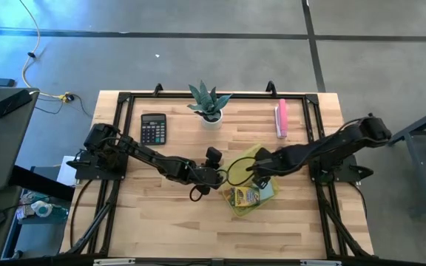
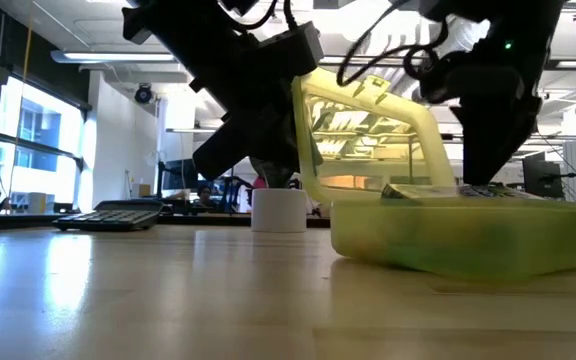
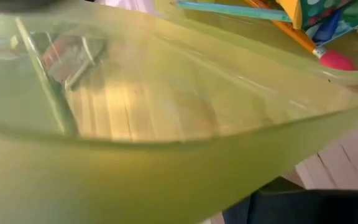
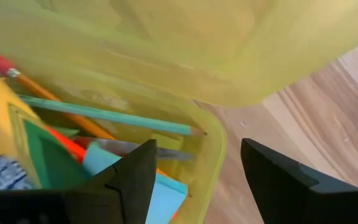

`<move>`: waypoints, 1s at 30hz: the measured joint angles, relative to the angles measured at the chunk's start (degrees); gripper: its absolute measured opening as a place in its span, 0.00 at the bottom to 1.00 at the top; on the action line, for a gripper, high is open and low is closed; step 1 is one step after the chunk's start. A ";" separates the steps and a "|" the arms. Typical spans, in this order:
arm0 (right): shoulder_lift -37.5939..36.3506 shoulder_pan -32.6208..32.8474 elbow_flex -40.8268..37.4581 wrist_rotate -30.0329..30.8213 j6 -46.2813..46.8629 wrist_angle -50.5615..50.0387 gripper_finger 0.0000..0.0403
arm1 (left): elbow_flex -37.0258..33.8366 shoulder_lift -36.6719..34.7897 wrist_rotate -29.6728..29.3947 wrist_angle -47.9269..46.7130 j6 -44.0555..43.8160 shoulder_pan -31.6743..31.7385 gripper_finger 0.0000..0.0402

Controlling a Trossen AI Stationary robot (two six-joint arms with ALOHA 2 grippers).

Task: Pack school essentials
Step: Close the yellow school supplies box

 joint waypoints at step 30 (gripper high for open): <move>-24.56 10.37 -0.02 20.11 -14.41 15.73 0.56 | 0.00 0.00 -0.97 6.98 6.76 -3.67 0.20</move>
